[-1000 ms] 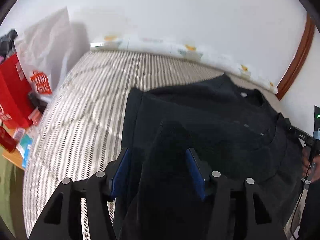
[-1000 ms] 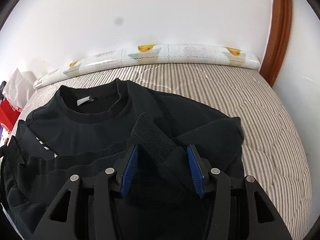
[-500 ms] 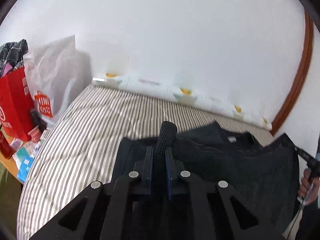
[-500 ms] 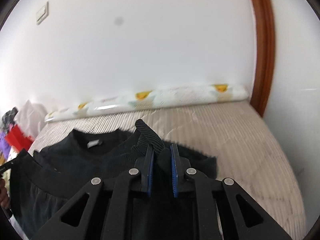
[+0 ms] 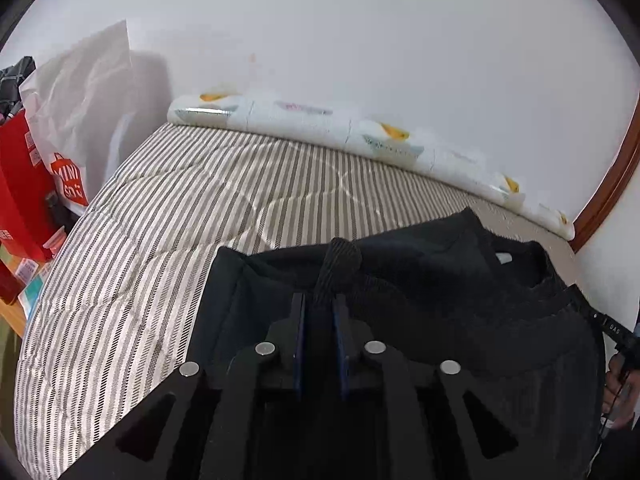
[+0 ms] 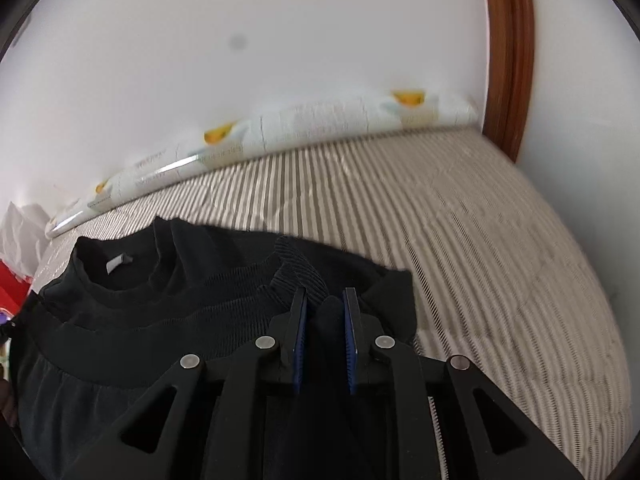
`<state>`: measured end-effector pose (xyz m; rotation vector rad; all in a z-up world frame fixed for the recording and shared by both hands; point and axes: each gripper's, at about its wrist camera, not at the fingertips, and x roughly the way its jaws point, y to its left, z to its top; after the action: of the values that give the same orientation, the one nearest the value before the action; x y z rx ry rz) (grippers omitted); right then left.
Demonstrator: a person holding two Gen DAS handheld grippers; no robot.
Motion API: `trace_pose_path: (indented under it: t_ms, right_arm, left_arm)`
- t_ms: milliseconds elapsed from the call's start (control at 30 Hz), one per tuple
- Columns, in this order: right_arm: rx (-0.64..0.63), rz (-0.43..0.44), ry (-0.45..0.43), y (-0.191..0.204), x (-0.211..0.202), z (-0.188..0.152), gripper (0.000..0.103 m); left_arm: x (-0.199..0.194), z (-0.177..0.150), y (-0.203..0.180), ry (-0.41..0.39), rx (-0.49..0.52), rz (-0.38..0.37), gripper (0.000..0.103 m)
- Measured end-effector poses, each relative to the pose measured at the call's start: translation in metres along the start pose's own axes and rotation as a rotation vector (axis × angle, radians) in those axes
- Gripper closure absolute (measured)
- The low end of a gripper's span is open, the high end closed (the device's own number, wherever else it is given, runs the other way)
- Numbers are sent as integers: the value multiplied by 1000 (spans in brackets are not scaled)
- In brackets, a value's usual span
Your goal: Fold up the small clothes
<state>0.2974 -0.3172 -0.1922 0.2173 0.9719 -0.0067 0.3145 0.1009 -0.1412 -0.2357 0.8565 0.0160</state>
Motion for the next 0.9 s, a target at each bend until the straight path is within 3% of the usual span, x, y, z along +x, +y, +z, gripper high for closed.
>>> trace_pose_path:
  t_ms: [233,567,667,900]
  right_arm:
    - [-82,-52,6,8,-34,-14,64]
    - [-63,-109,57,-14,-81,-78,61]
    - [-77,-174,53,-10,-100,-89,61]
    - [-96,-177,-61,30,-151,-89,61]
  left_arm:
    - [-14,-10,-3,26,44,25,87]
    - [-49,-51,14,64,53,45,85]
    - [-63,-69,24,65,57,52,83]
    - [-91,-109,43,71,70,39,83]
